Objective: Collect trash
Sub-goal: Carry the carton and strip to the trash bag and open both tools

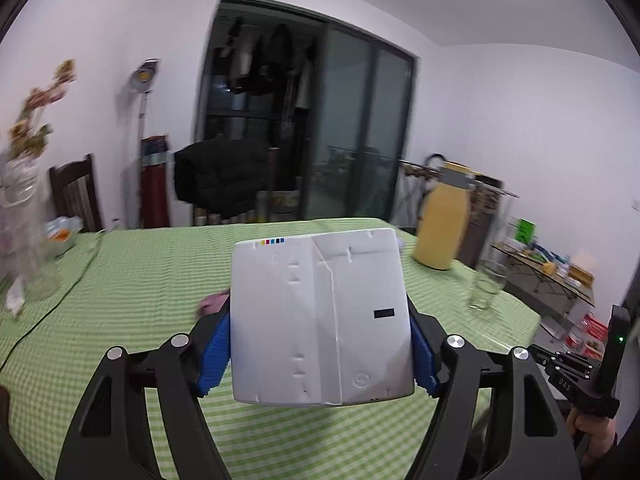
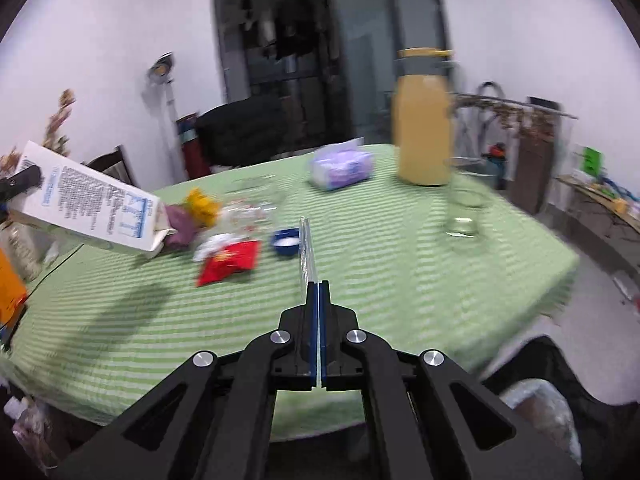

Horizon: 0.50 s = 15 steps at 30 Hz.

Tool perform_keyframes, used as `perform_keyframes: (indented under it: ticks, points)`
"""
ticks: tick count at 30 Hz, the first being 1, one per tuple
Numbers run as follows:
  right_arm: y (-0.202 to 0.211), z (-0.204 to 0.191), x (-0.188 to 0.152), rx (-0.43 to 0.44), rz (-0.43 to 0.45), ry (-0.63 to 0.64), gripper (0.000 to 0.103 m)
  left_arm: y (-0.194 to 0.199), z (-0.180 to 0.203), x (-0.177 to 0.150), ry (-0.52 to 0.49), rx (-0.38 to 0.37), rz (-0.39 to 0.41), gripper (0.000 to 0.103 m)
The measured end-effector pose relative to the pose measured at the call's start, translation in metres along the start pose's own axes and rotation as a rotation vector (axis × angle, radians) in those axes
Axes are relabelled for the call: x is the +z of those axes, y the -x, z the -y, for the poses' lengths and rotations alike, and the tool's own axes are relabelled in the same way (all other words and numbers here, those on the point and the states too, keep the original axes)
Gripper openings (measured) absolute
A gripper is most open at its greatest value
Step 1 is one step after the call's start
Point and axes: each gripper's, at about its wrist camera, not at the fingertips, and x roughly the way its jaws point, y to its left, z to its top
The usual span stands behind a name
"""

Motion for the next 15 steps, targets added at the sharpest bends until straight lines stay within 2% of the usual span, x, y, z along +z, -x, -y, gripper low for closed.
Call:
perform_keyframes:
  ticks: [4,8,11,15]
  points:
    - [0.029,0.057,-0.014,-0.119,0.001,-0.057,0.001,-0.013,0.050,0.006,-0.062,-0.115,-0.007,0.070]
    - [0.062,0.116,-0.038,-0.274,-0.023,-0.103,0.001,-0.028,0.104,0.003,-0.122,-0.240,-0.040,0.070]
    - [0.081,0.155,-0.062,-0.366,-0.064,-0.143,0.001,-0.038,0.149,-0.005,-0.168,-0.339,-0.073,0.070]
    - [0.089,0.194,-0.100,-0.433,-0.151,-0.205,0.001,-0.053,0.206,-0.021,-0.232,-0.468,-0.140,0.070]
